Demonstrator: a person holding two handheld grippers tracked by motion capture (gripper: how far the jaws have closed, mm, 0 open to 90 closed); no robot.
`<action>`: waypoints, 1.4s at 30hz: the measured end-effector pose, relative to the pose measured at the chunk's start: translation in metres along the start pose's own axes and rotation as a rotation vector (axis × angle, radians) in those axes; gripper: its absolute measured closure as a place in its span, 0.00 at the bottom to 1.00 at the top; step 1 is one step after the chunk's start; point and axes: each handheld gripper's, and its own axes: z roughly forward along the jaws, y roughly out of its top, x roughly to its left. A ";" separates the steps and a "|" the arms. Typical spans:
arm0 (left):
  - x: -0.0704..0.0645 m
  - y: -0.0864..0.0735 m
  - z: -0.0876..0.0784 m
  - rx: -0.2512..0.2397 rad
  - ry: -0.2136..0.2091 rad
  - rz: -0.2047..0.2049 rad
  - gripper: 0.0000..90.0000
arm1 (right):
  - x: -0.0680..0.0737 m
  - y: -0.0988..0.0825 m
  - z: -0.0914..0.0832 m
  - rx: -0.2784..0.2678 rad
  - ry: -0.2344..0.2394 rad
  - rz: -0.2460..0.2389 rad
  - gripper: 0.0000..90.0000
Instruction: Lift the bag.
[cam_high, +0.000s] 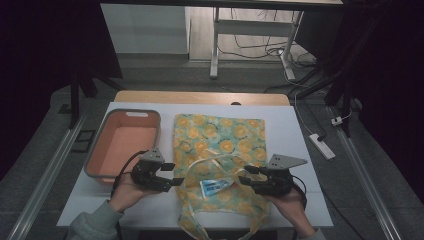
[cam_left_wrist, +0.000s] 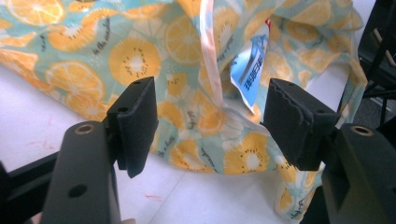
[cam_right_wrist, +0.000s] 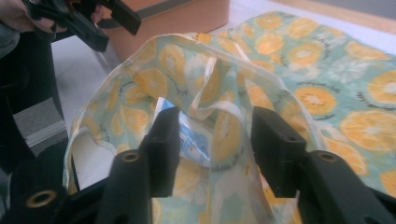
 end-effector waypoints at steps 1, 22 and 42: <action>-0.001 -0.001 0.001 0.002 -0.002 -0.002 0.39 | 0.002 -0.002 -0.004 -0.009 -0.012 0.006 0.53; -0.007 0.000 0.048 0.161 0.003 0.017 0.72 | 0.002 -0.066 -0.029 0.178 -0.151 0.102 0.39; -0.011 -0.003 0.011 0.083 -0.106 0.024 0.98 | 0.021 -0.057 -0.027 0.277 -0.147 -0.019 1.00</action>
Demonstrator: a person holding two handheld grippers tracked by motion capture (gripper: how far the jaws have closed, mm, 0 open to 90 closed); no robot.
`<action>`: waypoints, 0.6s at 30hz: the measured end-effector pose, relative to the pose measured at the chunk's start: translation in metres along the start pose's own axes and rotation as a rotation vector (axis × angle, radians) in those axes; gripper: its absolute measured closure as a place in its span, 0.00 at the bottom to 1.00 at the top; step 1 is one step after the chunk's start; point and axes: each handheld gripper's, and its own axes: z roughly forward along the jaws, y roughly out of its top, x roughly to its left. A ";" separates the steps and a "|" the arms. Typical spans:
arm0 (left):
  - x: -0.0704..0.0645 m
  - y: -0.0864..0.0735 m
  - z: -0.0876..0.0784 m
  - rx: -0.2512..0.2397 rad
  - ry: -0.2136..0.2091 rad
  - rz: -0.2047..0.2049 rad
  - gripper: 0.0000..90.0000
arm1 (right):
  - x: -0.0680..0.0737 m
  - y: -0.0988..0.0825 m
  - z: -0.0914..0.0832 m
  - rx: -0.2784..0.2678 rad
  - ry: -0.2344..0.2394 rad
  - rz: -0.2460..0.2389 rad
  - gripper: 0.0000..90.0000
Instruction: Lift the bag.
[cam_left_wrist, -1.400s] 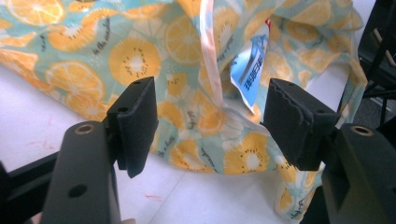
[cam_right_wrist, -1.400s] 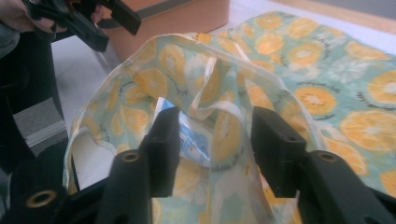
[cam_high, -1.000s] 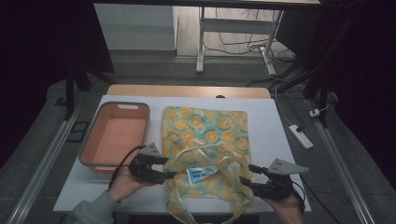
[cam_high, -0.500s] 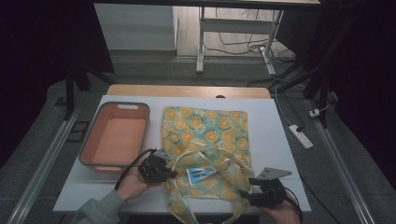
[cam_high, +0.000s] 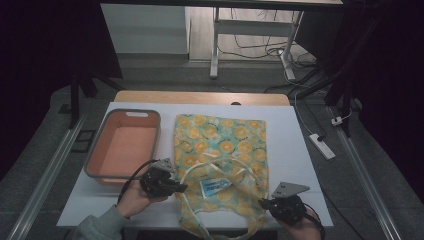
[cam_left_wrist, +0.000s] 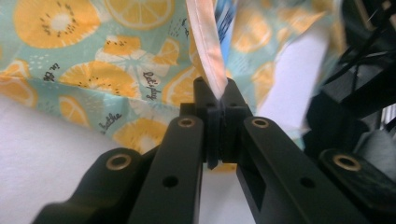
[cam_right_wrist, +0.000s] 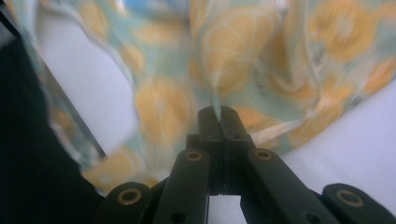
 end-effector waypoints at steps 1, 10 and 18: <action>0.000 0.000 -0.005 -0.018 -0.005 0.000 0.98 | 0.000 0.003 -0.005 -0.035 0.006 -0.007 1.00; 0.001 0.008 -0.036 -0.124 -0.031 0.003 0.98 | -0.013 0.033 -0.049 -0.271 -0.034 0.003 1.00; 0.003 0.010 -0.037 -0.133 -0.033 -0.003 0.98 | -0.024 0.034 -0.040 -0.256 -0.028 0.038 1.00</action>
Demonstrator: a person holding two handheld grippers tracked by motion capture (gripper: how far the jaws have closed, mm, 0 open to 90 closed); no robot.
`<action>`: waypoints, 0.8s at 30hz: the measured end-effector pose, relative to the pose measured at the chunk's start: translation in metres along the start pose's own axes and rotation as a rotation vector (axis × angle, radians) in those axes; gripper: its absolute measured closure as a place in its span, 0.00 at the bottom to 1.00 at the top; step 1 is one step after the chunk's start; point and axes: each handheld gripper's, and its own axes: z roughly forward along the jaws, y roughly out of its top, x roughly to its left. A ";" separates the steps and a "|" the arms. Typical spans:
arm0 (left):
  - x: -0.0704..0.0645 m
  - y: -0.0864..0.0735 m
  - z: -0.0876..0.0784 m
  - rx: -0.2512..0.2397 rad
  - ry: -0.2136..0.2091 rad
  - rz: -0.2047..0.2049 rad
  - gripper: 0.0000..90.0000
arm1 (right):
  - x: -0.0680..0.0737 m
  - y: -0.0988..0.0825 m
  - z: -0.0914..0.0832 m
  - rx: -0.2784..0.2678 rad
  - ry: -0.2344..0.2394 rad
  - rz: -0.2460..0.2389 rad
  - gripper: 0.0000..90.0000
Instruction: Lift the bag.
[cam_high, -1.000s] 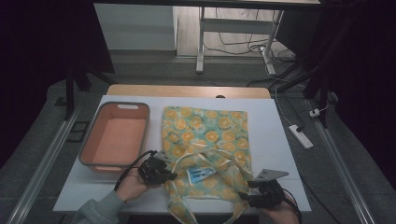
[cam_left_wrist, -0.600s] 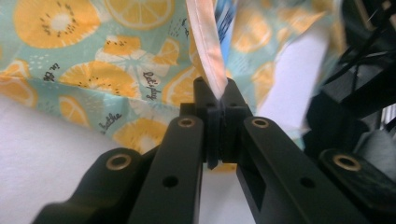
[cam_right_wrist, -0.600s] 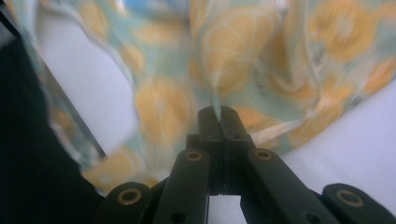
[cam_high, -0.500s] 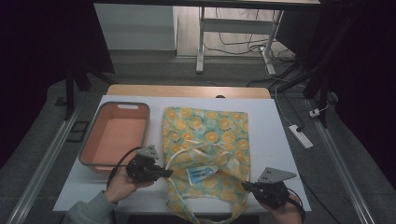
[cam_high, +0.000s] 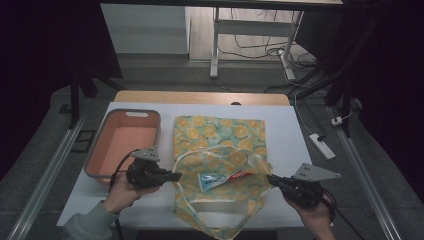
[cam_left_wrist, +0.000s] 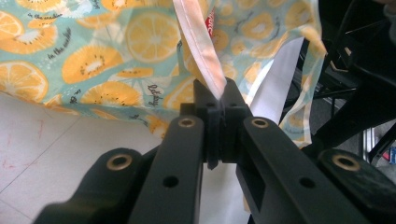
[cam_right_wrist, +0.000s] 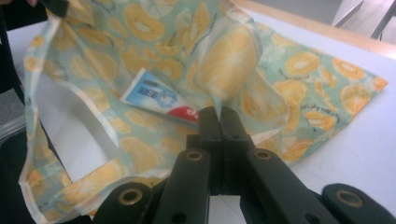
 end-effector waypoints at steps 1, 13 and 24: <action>0.000 0.000 0.000 0.002 0.001 0.000 0.98 | -0.001 -0.002 0.003 0.011 0.010 0.011 1.00; 0.001 -0.002 0.007 0.023 -0.001 0.000 0.98 | 0.025 -0.034 0.047 0.285 0.125 0.060 0.34; 0.003 -0.003 0.009 0.028 -0.001 -0.010 0.98 | 0.063 -0.047 0.078 0.463 -0.009 -0.126 0.33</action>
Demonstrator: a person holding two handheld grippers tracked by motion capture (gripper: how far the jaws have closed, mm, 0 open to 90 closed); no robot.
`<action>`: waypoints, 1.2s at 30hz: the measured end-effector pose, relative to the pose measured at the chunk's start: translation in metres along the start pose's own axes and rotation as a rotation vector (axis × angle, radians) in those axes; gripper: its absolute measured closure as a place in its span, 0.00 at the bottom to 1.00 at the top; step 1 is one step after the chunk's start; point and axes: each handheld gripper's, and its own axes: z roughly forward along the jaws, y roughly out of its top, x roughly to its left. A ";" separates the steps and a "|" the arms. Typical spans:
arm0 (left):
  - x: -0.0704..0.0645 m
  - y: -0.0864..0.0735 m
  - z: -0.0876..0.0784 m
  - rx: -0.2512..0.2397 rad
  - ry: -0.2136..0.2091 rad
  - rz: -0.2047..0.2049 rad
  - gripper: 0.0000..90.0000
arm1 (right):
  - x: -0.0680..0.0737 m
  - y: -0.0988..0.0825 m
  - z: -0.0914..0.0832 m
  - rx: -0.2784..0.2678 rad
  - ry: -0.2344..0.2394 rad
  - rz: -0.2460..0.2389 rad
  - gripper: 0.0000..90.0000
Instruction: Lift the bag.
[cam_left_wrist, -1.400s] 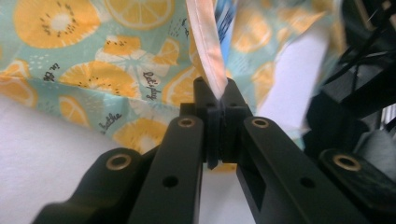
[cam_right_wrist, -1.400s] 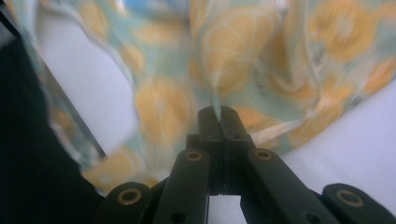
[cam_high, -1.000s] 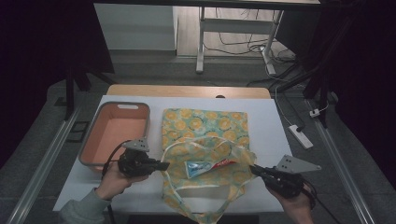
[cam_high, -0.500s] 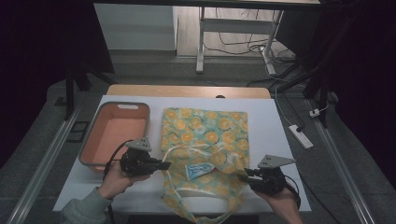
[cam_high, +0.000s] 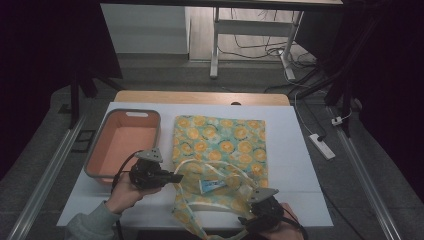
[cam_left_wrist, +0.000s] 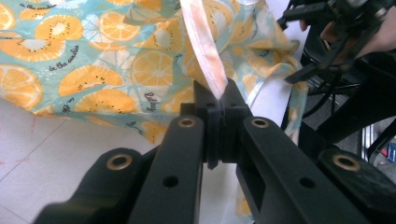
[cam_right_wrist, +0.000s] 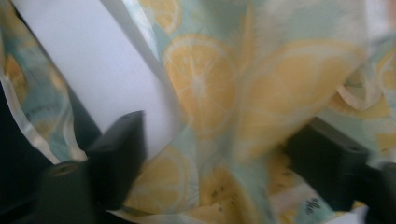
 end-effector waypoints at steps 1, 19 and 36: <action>0.001 0.000 0.000 0.000 -0.001 -0.001 0.98 | 0.000 0.000 0.001 0.007 -0.006 -0.008 0.41; -0.006 0.016 -0.048 -0.168 -0.020 0.017 0.98 | -0.041 0.035 -0.110 -0.487 -0.075 0.015 1.00; 0.037 0.086 -0.085 -0.332 0.145 -0.012 0.98 | -0.122 0.129 -0.158 -0.764 -0.141 0.119 1.00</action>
